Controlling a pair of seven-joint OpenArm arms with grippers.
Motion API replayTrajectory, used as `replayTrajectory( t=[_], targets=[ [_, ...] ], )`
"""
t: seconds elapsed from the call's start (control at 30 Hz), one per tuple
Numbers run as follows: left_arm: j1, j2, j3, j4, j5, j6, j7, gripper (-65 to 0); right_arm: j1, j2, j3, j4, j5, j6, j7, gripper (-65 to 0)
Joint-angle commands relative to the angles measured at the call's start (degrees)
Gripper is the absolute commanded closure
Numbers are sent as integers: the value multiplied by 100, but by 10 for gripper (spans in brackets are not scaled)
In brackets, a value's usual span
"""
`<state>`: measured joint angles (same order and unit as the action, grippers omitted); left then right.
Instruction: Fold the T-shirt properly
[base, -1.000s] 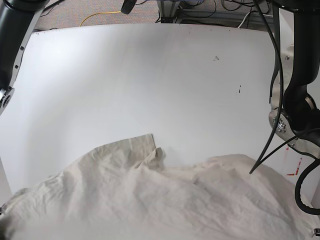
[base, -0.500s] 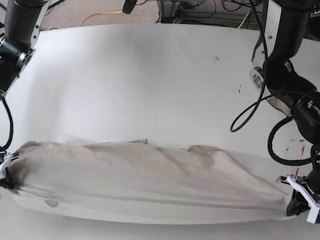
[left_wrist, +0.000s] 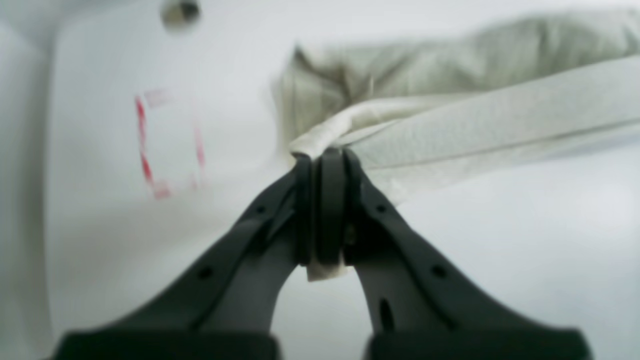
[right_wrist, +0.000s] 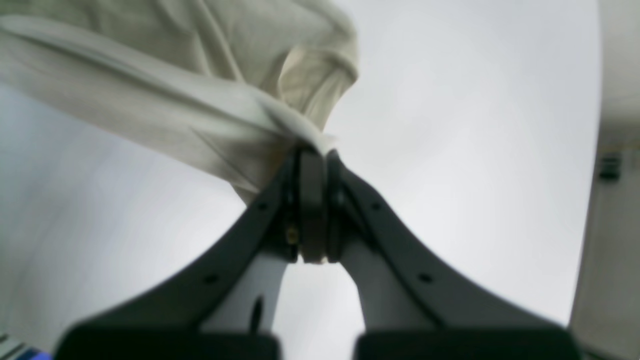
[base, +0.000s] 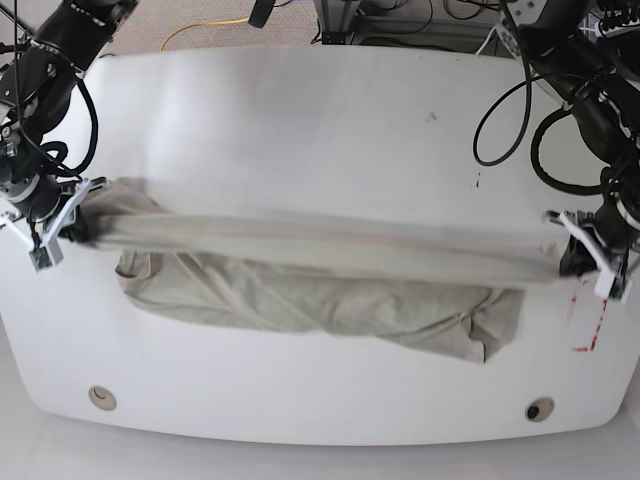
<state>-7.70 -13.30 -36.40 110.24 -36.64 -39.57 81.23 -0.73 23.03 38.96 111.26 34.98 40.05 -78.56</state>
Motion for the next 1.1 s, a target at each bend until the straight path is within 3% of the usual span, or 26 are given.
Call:
replayTrajectory(
  t=[0.0, 0.33, 0.7, 0.8, 0.87, 0.93, 1.0, 1.07],
  targets=[
    [291, -204, -311, 93, -252, -3, -123, 0, -133, -21, 249, 131, -100, -5, 54, 0],
    [1988, -556, -777, 93, -683, -3, -123, 0, -1426, -487, 302, 131, -127, -5, 72, 0],
    [2788, -547, -918, 67, -657, 6, -123, 0, -2120, -856, 284, 113, -136, -5, 81, 0],
    [2867, -547, -892, 67, -657, 6, -123, 0, -2138, -936, 293, 113, -136, -5, 81, -27],
    [2885, -547, -874, 67, -657, 6, -123, -25, -2147, -962, 302, 113, -136, -5, 81, -84],
    [2946, -556, -795, 67, -657, 6, -123, -113, -2208, -962, 302, 113, -136, -5, 81, -176],
    [2964, -565, -716, 67, -657, 41, -123, -224, -2217, -962, 302, 113, -136, -5, 81, -322],
    [2964, -617, -681, 58, -657, 41, -123, -292, -2208, -962, 302, 113, -136, -5, 81, -445]
  ],
)
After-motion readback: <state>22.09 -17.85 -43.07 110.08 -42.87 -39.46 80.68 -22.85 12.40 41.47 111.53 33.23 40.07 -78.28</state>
